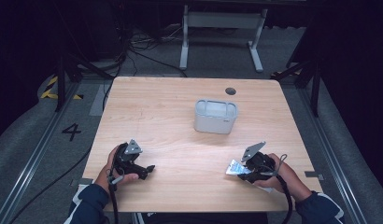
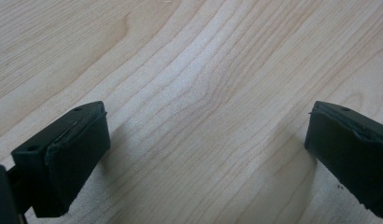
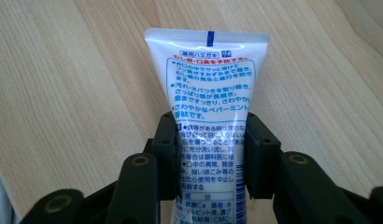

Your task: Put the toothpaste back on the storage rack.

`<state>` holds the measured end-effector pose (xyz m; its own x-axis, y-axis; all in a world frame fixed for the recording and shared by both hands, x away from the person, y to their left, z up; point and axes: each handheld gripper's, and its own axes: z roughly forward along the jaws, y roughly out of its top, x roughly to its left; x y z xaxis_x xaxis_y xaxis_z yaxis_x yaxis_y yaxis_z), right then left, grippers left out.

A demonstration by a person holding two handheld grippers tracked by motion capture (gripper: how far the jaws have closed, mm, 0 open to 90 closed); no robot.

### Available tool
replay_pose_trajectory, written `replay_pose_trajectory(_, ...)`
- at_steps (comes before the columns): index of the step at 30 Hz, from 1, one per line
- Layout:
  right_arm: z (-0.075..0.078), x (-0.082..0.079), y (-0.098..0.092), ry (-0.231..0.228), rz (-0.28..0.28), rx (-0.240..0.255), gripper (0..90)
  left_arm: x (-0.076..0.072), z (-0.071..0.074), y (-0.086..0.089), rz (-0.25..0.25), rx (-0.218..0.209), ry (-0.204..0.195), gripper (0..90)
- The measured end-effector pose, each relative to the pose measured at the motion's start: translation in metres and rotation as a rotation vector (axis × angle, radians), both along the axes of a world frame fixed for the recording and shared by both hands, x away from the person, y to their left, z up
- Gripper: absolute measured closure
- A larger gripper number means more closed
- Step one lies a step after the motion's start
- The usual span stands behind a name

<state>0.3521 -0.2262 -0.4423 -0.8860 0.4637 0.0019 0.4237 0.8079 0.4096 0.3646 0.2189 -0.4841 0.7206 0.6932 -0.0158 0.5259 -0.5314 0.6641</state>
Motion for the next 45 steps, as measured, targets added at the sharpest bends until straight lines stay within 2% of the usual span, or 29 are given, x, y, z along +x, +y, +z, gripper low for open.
replay_pose_trajectory(6,0.006,-0.001,-0.004,0.002,0.007,0.036,65.0,0.000,0.000,0.000,0.001,0.000,0.001,0.5)
replay_pose_trajectory(14,0.012,-0.001,-0.007,-0.018,-0.014,0.066,65.2,0.000,0.000,0.000,0.000,0.003,-0.001,0.5)
replay_pose_trajectory(18,0.020,-0.001,-0.013,-0.042,-0.026,0.100,65.3,0.000,0.000,0.000,0.001,0.000,0.000,0.5)
replay_pose_trajectory(31,0.029,-0.001,-0.022,-0.094,-0.047,0.173,66.0,0.000,0.000,0.000,0.001,0.000,0.000,0.5)
replay_pose_trajectory(32,0.031,-0.001,-0.024,-0.114,-0.059,0.191,66.1,0.000,0.000,0.000,0.001,0.000,0.001,0.5)
replay_pose_trajectory(35,0.033,-0.001,-0.025,-0.135,-0.063,0.204,66.2,0.000,0.000,0.000,0.001,0.000,0.000,0.5)
replay_pose_trajectory(45,0.040,-0.003,-0.027,-0.183,-0.074,0.256,66.4,0.000,0.000,0.000,0.001,0.000,0.000,0.5)
